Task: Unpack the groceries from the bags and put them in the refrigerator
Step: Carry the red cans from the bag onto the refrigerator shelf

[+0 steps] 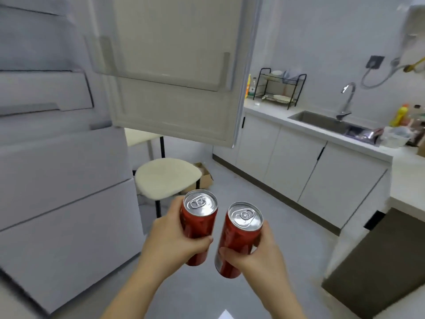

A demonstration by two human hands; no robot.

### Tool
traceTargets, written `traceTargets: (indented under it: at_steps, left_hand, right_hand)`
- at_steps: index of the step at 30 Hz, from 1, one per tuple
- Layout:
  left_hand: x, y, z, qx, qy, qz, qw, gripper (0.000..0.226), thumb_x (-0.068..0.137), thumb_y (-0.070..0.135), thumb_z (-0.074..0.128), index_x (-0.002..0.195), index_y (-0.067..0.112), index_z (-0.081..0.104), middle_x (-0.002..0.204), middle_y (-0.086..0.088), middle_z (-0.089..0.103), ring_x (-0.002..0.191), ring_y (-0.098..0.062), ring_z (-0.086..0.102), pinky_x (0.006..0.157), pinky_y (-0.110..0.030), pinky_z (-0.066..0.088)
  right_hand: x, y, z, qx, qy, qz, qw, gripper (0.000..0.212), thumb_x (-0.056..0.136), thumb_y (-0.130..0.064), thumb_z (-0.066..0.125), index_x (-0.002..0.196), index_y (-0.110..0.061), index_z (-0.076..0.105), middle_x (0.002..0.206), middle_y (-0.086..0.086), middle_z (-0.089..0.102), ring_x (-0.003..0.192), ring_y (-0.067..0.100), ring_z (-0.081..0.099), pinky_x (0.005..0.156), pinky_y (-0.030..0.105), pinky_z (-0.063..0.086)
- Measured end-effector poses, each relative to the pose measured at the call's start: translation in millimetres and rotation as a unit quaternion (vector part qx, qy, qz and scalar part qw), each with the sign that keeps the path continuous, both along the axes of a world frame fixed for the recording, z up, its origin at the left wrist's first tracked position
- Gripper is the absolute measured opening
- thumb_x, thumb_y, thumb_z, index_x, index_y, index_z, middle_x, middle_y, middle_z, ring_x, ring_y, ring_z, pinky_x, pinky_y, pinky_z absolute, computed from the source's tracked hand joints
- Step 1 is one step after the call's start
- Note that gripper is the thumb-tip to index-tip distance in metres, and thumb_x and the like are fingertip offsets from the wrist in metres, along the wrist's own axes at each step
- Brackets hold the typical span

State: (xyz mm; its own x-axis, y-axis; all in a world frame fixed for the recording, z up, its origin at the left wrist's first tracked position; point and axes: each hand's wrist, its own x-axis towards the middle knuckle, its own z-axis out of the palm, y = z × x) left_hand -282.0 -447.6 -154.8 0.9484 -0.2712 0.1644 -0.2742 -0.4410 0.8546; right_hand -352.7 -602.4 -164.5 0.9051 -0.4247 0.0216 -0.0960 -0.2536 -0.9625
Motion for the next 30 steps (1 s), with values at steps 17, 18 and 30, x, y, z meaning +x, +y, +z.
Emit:
traceTargets:
  at_steps: [17,18,30]
  left_hand:
    - [170,193,21,0.015,0.001,0.221,0.975,0.057,0.056,0.023,0.082,0.090,0.047,0.043,0.080,0.020,0.063,0.075,0.007,0.056,0.059,-0.012,0.040]
    - [177,199,25,0.017,-0.006,0.230,0.973,0.058,0.057,0.023,0.082,0.090,0.048,0.042,0.081,0.021,0.062,0.076,0.007,0.056,0.059,-0.011,0.040]
    - [272,257,90,0.002,-0.080,0.331,0.940,0.055,0.059,0.023,0.083,0.092,0.044,0.044,0.090,0.024,0.061,0.084,0.005,0.059,0.072,-0.016,0.046]
  right_hand:
    - [244,186,21,0.000,-0.026,0.215,0.976,0.049,0.062,-0.004,0.076,0.092,-0.033,0.050,0.079,-0.026,0.064,0.076,-0.012,0.058,0.056,0.007,0.045]
    - [255,193,25,-0.004,-0.033,0.227,0.973,0.049,0.062,-0.005,0.077,0.092,-0.033,0.050,0.078,-0.024,0.064,0.076,-0.012,0.058,0.058,0.008,0.046]
    - [395,254,83,0.006,-0.120,0.352,0.928,0.064,0.064,-0.015,0.080,0.108,-0.036,0.039,0.087,-0.022,0.059,0.072,-0.018,0.056,0.060,0.008,0.042]
